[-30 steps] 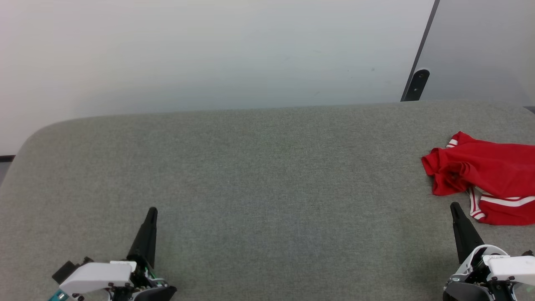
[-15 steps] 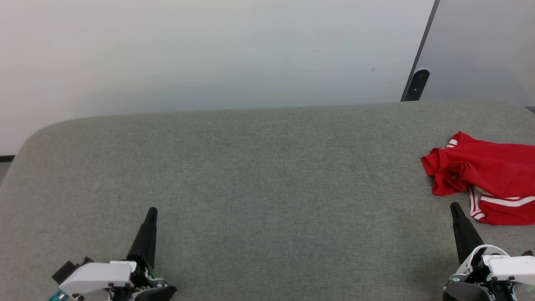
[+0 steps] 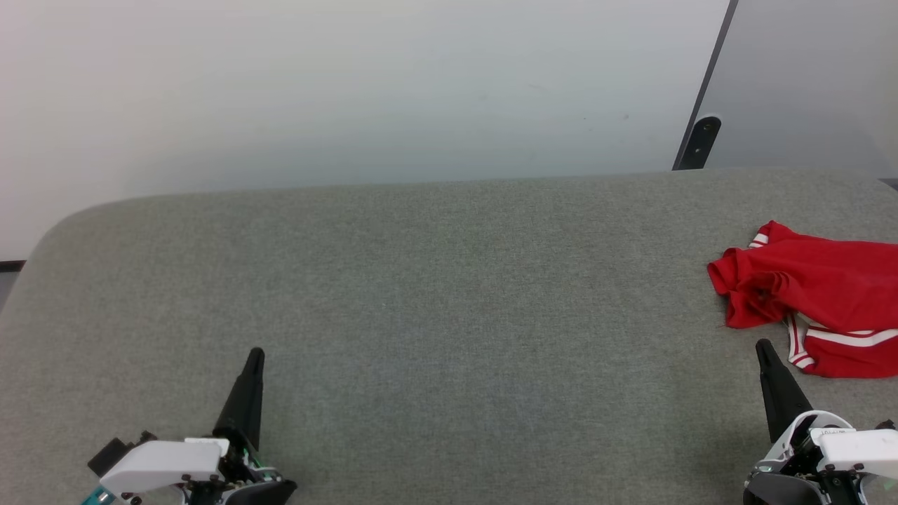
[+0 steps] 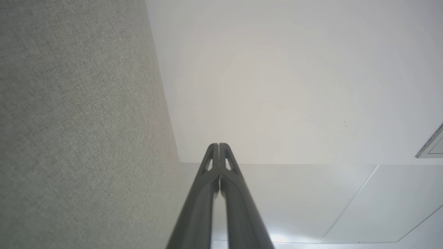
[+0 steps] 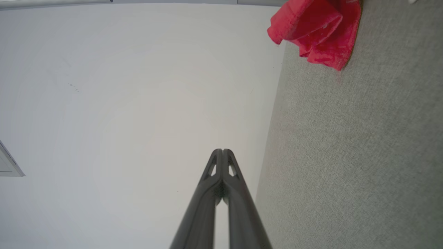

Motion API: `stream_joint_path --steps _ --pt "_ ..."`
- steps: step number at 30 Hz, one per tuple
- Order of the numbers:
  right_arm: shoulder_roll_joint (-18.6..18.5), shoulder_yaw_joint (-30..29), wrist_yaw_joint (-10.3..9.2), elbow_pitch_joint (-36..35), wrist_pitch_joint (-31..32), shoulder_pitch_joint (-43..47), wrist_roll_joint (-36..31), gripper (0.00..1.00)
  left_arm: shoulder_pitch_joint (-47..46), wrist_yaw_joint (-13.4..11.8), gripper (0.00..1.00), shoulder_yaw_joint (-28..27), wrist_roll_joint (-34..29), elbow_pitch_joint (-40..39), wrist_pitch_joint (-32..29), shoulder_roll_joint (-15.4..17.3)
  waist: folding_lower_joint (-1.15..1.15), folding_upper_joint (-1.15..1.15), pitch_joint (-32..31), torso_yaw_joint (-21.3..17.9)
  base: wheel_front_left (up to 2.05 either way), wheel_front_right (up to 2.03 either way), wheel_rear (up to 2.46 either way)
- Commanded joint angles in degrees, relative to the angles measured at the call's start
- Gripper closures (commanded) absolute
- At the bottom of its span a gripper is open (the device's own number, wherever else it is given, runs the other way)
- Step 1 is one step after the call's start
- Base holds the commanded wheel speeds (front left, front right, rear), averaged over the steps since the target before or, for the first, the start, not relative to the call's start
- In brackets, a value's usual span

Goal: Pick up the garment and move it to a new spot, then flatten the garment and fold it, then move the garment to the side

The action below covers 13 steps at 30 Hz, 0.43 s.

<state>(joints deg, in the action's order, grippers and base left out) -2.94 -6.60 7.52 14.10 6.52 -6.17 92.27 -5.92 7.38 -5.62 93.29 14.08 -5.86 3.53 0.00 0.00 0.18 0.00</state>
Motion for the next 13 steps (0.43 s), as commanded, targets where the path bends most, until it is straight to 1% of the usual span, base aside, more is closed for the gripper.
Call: stream_joint_path --steps 1,13 --pt "0.2 0.0 -0.06 0.0 0.0 -0.2 0.2 1.0 -0.6 0.3 1.0 -0.2 -0.3 0.1 -0.1 -0.1 0.0 0.0 0.0 0.0 0.0 0.0 0.0" --pt "0.2 0.0 -0.06 0.0 0.0 -0.2 0.2 1.0 -0.7 0.3 1.0 -0.3 -0.4 0.1 -0.2 -0.2 0.0 0.0 0.0 0.0 0.0 0.0 0.0"
